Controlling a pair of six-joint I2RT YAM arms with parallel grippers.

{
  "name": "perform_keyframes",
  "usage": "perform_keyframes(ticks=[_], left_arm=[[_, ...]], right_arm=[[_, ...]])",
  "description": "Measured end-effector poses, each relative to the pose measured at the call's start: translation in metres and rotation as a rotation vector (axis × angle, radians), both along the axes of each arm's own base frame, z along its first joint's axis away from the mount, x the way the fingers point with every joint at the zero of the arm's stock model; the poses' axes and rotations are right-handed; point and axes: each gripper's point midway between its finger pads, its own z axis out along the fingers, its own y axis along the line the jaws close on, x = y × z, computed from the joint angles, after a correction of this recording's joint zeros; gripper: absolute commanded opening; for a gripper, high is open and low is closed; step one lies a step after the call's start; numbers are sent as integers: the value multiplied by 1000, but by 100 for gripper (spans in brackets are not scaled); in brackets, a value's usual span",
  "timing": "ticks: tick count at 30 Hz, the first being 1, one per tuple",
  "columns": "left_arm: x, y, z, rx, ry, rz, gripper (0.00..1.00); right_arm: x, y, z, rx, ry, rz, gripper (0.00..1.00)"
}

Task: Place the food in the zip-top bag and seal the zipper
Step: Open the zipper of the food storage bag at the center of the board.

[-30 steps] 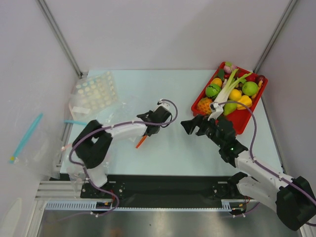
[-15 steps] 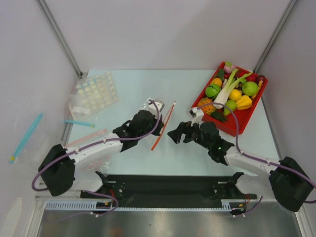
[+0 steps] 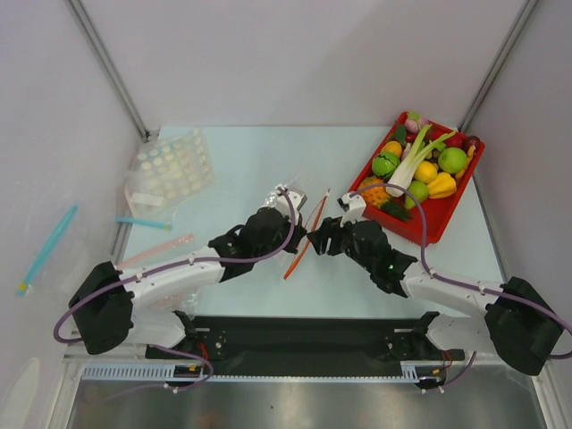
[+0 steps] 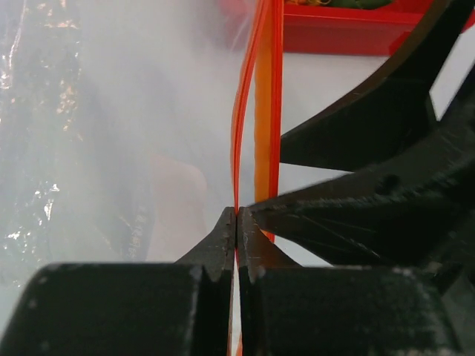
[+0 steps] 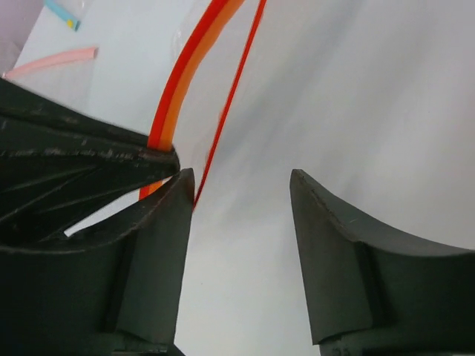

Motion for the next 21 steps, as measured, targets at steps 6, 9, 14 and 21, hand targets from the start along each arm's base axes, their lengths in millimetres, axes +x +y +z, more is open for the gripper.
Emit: perform_keyframes(ticks=[6, 9, 14, 21], left_arm=[[-13, -7, 10, -17, -20, -29, 0], [-17, -8, 12, -10, -29, -26, 0], [-13, 1, 6, 76, -39, 41, 0], [-11, -1, 6, 210, -101, 117, 14]], right_arm=[[7, -5, 0, -19, -6, -47, 39], [9, -7, 1, -24, -11, -60, 22], [10, -10, -1, -35, -10, -72, 0], [9, -9, 0, -34, -12, -66, 0]])
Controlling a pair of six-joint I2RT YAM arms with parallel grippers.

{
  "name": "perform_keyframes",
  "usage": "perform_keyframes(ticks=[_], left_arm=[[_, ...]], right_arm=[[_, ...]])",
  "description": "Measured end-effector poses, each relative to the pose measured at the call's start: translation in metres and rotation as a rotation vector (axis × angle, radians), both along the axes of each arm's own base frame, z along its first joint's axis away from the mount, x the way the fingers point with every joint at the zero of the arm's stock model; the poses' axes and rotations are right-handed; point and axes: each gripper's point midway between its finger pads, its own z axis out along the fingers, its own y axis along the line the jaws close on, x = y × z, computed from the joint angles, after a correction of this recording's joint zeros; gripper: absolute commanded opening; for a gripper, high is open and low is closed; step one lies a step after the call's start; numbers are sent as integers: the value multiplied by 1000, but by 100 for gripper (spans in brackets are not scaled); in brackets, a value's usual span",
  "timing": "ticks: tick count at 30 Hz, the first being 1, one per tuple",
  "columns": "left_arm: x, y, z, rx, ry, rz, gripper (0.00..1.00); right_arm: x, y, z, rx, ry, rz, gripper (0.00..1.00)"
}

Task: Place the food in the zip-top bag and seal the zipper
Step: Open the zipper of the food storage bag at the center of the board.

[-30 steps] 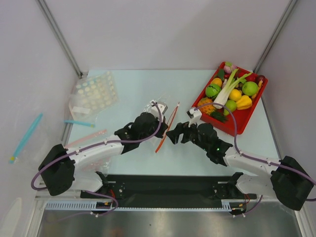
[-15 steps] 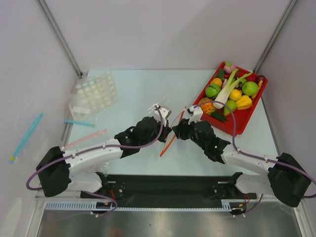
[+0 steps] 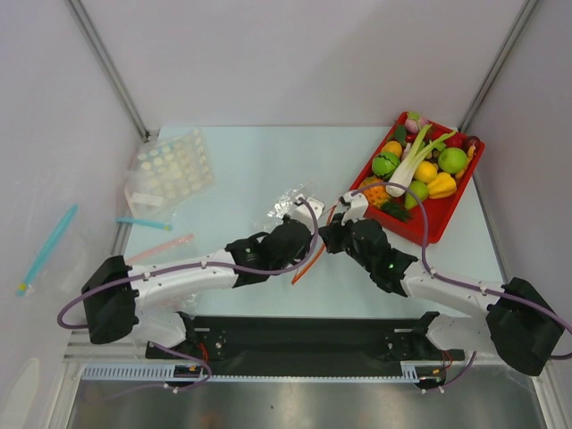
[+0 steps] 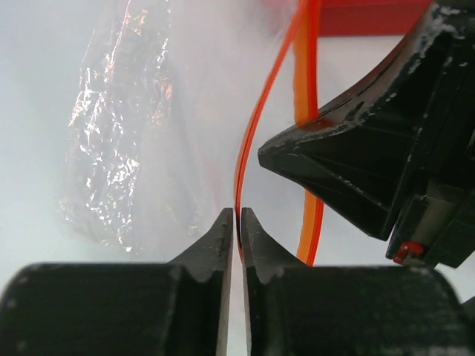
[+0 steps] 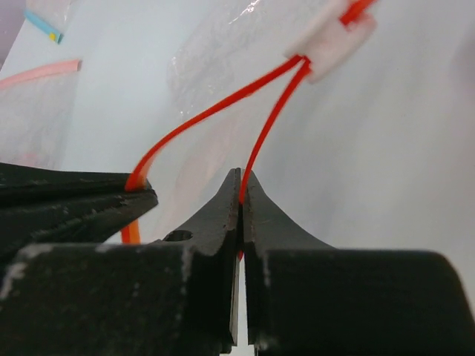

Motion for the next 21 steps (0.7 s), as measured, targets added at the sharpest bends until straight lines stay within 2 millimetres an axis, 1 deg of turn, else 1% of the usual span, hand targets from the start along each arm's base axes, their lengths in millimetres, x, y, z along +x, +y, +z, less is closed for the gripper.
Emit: perform_keyframes(ticks=[1, 4, 8, 10, 11, 14, 15, 17, 18, 21], left_arm=[[-1, -1, -1, 15, -5, 4, 18], [0, -4, -8, 66, -15, 16, 26], [5, -1, -19, 134, -15, 45, 30], [7, 0, -24, 163, -14, 58, 33], [8, 1, -26, 175, -13, 65, 33], [11, 2, -31, 209, -13, 82, 20], [12, 3, -31, 220, -14, 90, 11], [14, 8, -30, 237, -23, 107, 4], [15, 9, -28, 240, -28, 116, 0], [17, 22, -17, 252, -57, 157, 0]], right_arm=[[-1, 1, 1, 1, -1, 5, 0], [-3, 3, 3, 3, -8, 16, 0], [-6, 4, 8, 10, -22, 24, 0], [-6, 4, 13, 18, -30, 26, 0], [-7, 4, 15, 22, -34, 26, 0], [-7, 3, 20, 33, -45, 25, 0], [-7, 3, 22, 36, -48, 24, 0], [-6, 2, 23, 38, -50, 18, 1], [-6, 1, 22, 37, -50, 13, 5], [-1, -4, 19, 40, -30, -11, 23]])
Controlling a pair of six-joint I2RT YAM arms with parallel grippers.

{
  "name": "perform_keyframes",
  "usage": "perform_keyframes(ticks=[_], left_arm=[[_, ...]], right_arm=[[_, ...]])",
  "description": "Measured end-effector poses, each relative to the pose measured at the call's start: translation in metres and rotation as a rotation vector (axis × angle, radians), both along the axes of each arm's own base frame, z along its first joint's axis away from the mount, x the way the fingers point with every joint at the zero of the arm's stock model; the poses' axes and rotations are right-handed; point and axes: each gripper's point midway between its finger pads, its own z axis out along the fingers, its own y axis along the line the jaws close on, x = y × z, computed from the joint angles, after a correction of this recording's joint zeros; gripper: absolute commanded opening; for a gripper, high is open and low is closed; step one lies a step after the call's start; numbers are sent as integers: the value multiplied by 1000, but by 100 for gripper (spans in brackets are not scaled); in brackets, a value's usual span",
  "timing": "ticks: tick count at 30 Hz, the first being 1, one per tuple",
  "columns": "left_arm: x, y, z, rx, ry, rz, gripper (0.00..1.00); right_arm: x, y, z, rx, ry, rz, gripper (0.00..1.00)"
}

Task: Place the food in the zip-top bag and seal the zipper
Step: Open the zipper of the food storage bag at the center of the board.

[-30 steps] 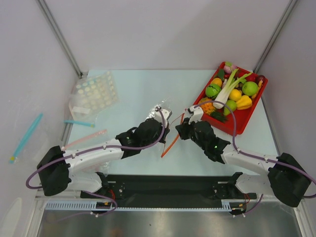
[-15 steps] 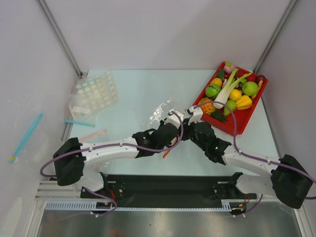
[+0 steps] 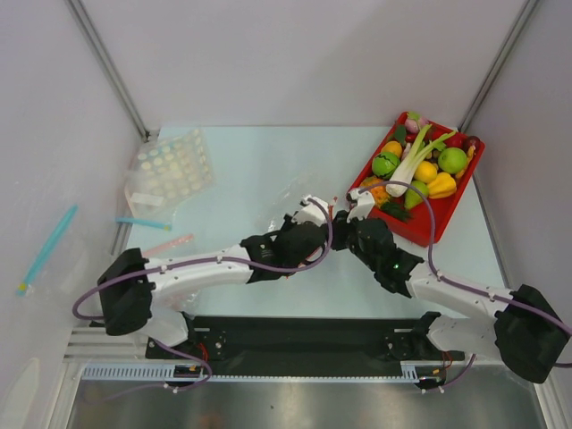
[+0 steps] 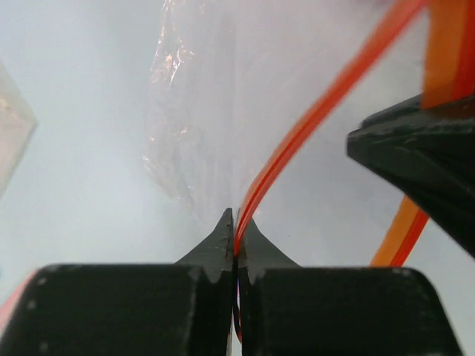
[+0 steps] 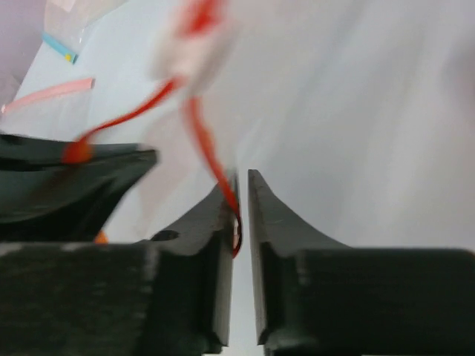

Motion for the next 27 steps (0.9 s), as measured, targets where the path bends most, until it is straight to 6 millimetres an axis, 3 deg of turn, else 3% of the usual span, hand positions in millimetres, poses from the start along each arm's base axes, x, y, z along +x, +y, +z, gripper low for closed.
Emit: perform_keyframes(ticks=[1, 4, 8, 10, 18, 20, 23, 27], left_arm=[[0, 5, 6, -1, -13, 13, 0], [-1, 21, 34, -45, -66, 47, 0], [-5, 41, 70, -139, -125, 74, 0], [-5, 46, 78, -158, -139, 84, 0], [1, 67, 61, -36, -134, 155, 0], [1, 70, 59, -23, -132, 160, 0], [2, 68, 59, -34, -126, 152, 0], [8, 49, 49, -93, -71, 88, 0]], right_arm=[[3, -3, -2, -1, 9, -14, 31], [14, -15, -12, -3, 45, -60, 42], [22, -26, -21, -1, 86, -104, 50], [23, -27, -21, 7, 91, -110, 57], [22, -33, -29, -8, 125, -138, 62], [22, -34, -31, -13, 133, -144, 68], [22, -34, -30, -13, 131, -140, 74], [19, -30, -29, -13, 129, -113, 79]])
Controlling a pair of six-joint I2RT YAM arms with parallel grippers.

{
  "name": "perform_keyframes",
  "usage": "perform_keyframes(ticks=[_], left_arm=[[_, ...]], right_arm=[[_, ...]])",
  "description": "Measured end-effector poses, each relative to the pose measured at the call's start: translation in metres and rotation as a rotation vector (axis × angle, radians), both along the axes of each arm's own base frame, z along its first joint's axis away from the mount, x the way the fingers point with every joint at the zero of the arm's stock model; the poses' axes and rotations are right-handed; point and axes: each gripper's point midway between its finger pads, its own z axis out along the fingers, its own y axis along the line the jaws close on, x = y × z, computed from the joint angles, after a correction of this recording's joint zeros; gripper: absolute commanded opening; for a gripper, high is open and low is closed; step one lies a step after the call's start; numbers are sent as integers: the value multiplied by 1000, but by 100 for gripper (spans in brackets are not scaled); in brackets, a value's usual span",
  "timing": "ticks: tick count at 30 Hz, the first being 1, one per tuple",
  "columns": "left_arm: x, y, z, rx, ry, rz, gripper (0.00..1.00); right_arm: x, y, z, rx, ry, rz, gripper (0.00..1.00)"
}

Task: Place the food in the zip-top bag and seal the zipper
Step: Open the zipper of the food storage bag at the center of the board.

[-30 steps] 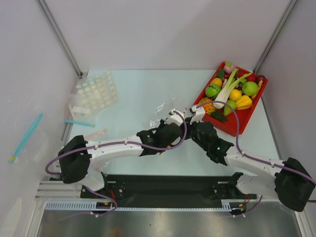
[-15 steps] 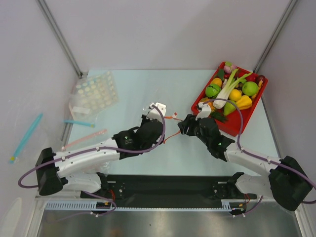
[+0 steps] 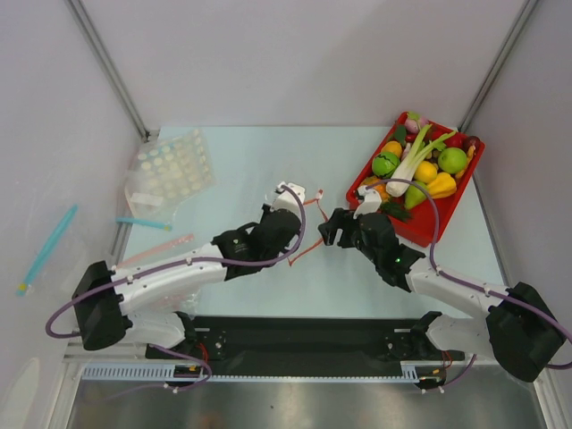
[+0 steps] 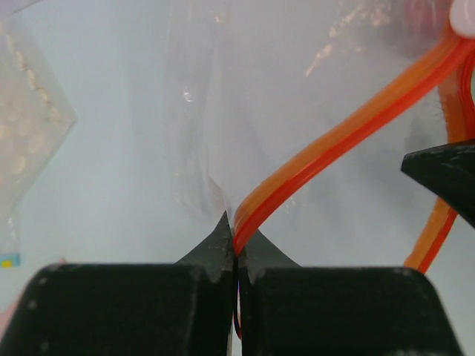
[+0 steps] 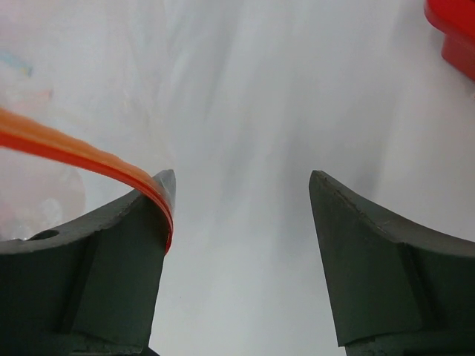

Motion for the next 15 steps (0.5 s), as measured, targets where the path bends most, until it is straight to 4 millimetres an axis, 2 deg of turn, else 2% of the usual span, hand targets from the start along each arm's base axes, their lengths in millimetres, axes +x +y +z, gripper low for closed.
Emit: perform_keyframes(ticks=[2, 5, 6, 9, 12, 15], left_arm=[[6, -9, -10, -16, 34, -29, 0], [11, -22, -36, 8, 95, -74, 0], [11, -26, -49, 28, 122, -89, 0], [10, -30, -66, 62, 158, -109, 0], [10, -33, -76, 84, 173, -119, 0], [12, -34, -77, 90, 171, -121, 0]], right_arm=[[-2, 5, 2, 7, -6, 31, 80], [-6, 12, 3, 6, -17, 74, 83], [-7, 14, 3, 5, -17, 86, 85], [-10, 19, 1, -1, -18, 116, 88], [-12, 22, 3, 1, -27, 139, 90], [-13, 21, 11, 9, -46, 144, 91]])
